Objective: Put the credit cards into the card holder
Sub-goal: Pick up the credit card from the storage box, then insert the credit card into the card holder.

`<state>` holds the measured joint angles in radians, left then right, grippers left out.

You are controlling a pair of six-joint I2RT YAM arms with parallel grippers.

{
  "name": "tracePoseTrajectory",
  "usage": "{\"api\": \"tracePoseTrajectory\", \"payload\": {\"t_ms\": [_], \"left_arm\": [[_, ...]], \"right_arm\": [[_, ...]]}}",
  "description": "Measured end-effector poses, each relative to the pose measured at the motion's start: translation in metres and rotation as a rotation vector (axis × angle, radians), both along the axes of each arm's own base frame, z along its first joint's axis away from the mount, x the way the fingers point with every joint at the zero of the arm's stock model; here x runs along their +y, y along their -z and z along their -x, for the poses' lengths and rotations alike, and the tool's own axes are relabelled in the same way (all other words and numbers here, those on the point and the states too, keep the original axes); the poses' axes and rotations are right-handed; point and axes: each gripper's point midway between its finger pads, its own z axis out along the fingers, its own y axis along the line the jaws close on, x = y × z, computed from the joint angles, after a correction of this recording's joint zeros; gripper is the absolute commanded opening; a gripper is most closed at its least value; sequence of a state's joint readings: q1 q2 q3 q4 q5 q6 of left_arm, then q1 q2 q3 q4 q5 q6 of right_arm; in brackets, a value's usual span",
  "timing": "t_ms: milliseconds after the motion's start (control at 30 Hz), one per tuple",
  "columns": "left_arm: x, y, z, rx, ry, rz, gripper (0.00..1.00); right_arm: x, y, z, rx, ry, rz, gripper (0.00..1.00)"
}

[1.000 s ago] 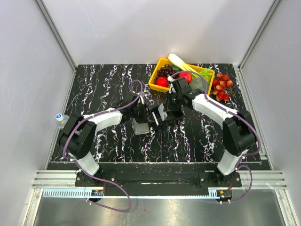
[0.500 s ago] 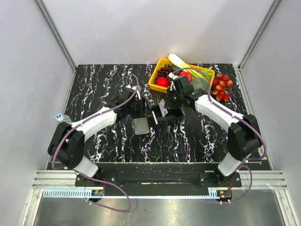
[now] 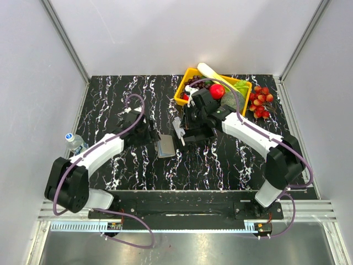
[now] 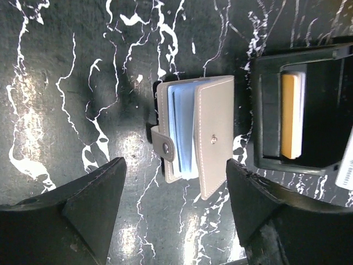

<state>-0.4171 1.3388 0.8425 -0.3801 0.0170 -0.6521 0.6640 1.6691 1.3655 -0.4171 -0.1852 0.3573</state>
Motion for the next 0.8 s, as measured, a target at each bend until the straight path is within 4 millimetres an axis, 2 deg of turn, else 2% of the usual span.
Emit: {"api": "tracePoseTrajectory", "payload": {"t_ms": [167,433,600,667,800], "left_arm": [[0.001,0.023,0.003,0.069,-0.003,-0.032,0.77],[0.003,0.057,0.007,0.168,-0.01,-0.075,0.62],[0.002,0.06,0.003,0.165,-0.022,-0.07,0.52],[0.001,0.058,0.0,0.155,-0.028,-0.065,0.51],[0.001,0.057,-0.003,0.144,-0.036,-0.061,0.38]], "right_arm": [[0.001,0.0,0.0,0.002,0.001,-0.002,0.0],[0.001,0.0,0.0,0.003,0.002,-0.002,0.0],[0.001,0.001,0.001,0.007,-0.001,-0.004,0.0],[0.002,0.002,0.001,0.011,-0.005,-0.005,0.0],[0.003,0.005,0.002,0.02,-0.011,-0.004,0.0]]}}
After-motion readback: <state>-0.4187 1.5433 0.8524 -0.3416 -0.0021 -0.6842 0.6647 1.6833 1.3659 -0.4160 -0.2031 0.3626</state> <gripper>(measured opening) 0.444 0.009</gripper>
